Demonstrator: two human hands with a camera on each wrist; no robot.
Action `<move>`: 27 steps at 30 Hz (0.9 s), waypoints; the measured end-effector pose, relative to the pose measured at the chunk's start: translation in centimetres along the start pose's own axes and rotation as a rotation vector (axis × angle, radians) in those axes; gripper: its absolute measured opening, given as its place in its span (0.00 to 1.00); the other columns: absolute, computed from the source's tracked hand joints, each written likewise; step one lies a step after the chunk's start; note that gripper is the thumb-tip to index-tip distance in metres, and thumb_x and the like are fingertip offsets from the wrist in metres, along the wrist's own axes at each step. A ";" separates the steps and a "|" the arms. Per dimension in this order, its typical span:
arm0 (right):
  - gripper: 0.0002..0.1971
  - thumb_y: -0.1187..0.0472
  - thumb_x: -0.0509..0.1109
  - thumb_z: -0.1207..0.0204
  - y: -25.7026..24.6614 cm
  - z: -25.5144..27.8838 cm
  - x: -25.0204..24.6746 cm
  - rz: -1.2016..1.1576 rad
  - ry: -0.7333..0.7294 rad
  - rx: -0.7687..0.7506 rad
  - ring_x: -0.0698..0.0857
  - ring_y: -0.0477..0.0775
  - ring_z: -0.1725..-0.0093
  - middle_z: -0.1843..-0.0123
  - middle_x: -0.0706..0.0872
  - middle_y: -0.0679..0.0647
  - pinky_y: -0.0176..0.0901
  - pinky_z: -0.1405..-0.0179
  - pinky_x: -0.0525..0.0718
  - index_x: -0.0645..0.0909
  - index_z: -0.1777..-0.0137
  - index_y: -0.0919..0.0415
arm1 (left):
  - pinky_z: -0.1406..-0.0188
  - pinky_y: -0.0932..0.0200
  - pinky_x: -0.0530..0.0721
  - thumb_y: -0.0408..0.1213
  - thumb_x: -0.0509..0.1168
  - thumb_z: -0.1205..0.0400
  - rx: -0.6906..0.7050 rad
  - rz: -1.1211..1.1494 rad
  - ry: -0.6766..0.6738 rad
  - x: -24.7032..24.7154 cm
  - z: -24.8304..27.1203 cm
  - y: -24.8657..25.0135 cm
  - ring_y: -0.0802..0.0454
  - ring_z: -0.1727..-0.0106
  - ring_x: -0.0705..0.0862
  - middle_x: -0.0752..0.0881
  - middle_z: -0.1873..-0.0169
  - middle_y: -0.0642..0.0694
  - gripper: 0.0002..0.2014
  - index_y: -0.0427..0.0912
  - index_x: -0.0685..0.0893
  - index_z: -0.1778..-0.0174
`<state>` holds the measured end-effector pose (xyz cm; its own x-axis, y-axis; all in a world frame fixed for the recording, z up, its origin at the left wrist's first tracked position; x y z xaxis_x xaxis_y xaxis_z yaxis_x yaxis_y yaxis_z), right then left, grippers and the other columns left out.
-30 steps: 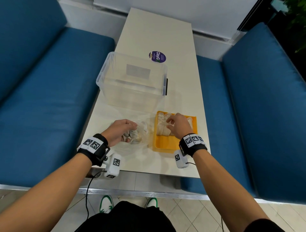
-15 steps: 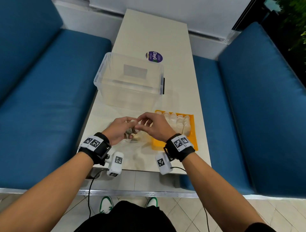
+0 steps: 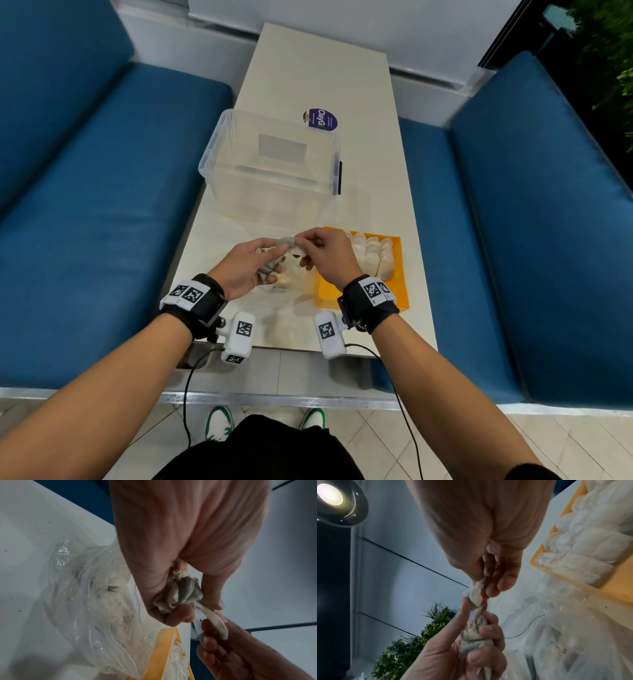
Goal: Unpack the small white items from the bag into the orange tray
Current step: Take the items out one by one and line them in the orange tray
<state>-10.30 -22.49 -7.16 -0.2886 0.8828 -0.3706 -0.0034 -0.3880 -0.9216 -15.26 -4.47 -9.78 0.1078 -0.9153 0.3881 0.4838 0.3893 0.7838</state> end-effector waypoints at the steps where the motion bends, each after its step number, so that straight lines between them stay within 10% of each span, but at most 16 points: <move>1: 0.07 0.63 0.74 0.17 -0.1 0.0 0.0 0.005 -0.006 -0.007 0.89 0.56 0.71 0.63 0.91 0.60 0.47 0.69 0.88 0.89 0.48 0.67 | 0.72 0.60 0.79 0.37 0.76 0.19 0.009 -0.010 0.005 0.0 0.0 0.0 0.50 0.65 0.84 0.85 0.61 0.42 0.19 0.33 0.86 0.35; 11: 0.08 0.67 0.73 0.22 -1.1 0.4 -0.6 0.269 -0.039 -0.138 0.83 0.40 0.60 0.57 0.89 0.49 0.28 0.58 0.79 0.92 0.49 0.57 | 0.73 0.59 0.79 0.38 0.72 0.14 0.018 -0.135 0.072 0.5 0.4 -0.7 0.49 0.67 0.80 0.84 0.62 0.42 0.10 0.38 0.88 0.40; 27: 0.10 0.55 0.78 0.22 -1.5 0.7 -1.2 0.326 -0.072 -0.170 0.87 0.47 0.59 0.56 0.91 0.48 0.24 0.61 0.78 0.90 0.44 0.57 | 0.71 0.58 0.80 0.39 0.75 0.17 0.095 -0.355 0.041 1.2 0.7 -1.1 0.52 0.68 0.81 0.83 0.60 0.40 0.12 0.36 0.91 0.42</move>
<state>-10.60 -23.10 -5.22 -0.3150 0.6970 -0.6442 0.2575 -0.5905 -0.7648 -16.32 -5.94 -9.86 -0.0169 -0.9977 0.0661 0.4144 0.0532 0.9086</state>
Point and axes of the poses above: each hand's wrist, its own z-axis away from the middle knuckle, its own x-axis out of the palm, y = z × x, the point moved 1 cm from there along -z, towards the middle knuckle
